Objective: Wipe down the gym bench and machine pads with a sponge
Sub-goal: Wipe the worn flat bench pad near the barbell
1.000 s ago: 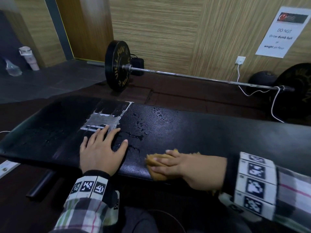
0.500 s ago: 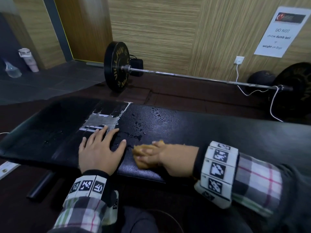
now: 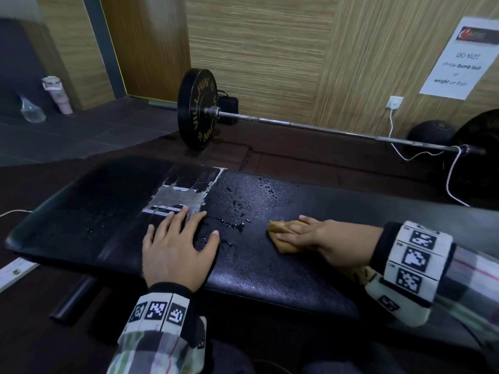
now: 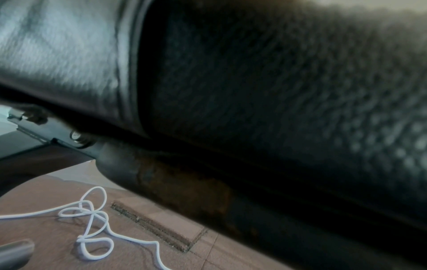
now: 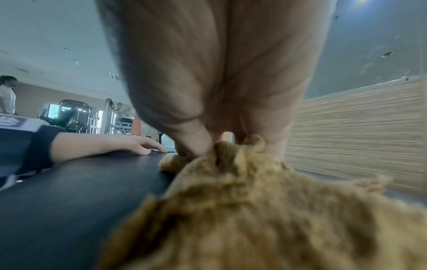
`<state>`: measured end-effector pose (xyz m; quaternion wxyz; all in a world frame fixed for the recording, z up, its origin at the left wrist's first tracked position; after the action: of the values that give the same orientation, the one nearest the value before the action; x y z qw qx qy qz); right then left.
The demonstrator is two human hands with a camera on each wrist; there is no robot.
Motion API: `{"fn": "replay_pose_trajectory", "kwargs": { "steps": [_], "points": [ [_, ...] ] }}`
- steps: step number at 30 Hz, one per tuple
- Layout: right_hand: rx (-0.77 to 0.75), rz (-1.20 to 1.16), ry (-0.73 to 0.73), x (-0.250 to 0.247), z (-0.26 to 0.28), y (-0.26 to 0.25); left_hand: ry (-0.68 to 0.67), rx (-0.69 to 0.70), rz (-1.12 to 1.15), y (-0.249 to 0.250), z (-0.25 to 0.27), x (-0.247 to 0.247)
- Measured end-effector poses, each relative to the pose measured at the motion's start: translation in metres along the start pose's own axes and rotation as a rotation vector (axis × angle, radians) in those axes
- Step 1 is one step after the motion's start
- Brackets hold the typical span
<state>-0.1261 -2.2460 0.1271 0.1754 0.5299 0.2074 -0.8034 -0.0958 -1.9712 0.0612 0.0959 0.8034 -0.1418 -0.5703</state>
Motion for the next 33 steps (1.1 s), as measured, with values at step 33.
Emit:
{"fn": "replay_pose_trajectory", "kwargs": {
  "steps": [33],
  "points": [
    [0.391,0.236,-0.033,-0.078,-0.100,0.023,0.041,-0.032,0.034,0.002,-0.001,0.001]
  ]
}}
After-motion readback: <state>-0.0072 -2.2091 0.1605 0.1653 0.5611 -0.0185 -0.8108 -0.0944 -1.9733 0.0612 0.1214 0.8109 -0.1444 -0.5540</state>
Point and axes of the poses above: each hand's wrist, its own z-axis away from the middle knuckle, its own x-axis out of the palm, y = z × x, the point moved 1 cm from there along -z, towards the middle knuckle, and after that the axes turned 1 degree about -x, right-handed, at the moved point
